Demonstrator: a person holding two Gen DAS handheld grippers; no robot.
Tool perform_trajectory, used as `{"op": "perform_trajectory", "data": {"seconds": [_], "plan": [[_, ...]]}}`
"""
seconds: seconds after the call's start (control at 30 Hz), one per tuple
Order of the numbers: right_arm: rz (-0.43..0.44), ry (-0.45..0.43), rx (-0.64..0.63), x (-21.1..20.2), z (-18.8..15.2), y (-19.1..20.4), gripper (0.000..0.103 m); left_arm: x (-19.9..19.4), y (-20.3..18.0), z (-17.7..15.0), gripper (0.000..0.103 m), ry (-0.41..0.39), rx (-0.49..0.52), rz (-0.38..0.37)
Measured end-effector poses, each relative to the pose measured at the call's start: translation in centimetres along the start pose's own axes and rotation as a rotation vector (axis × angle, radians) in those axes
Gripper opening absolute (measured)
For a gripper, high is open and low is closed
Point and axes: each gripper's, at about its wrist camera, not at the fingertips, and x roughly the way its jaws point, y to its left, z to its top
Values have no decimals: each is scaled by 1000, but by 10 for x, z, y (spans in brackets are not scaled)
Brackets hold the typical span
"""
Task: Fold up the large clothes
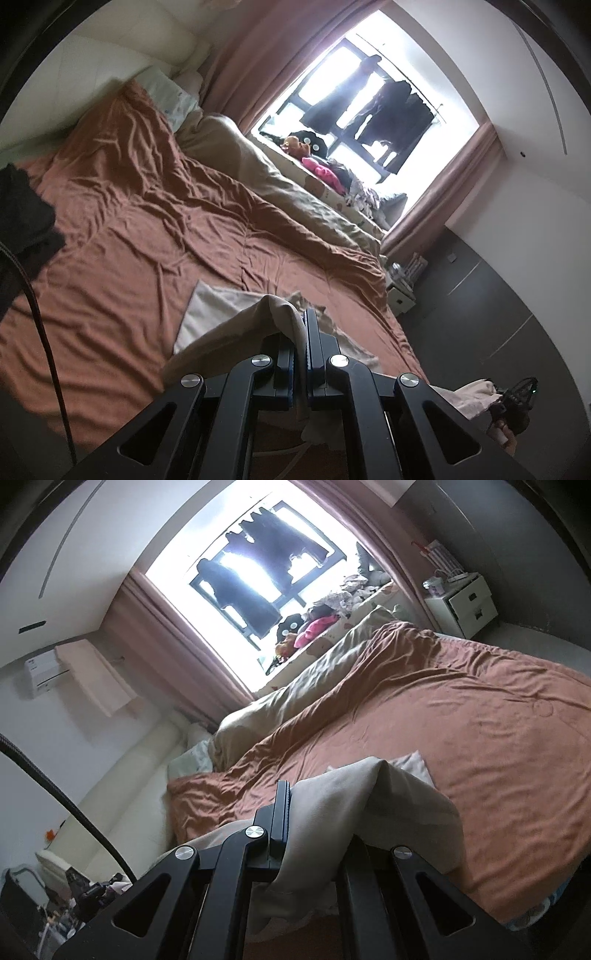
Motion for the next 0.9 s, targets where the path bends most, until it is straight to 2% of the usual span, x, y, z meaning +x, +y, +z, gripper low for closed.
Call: {"op": "perform_trajectory", "data": {"seconds": [0.3,0.5,0.9], "plan": [[-69,-1,-13,66,17,7,1,69,9,35,4,32,14,62],[-107,8,2,115,29,9,1,126,27,48,4,87,13,98],[-220,45,161,205,19,-18,1,235,70,47,4,208,-8,194]]}}
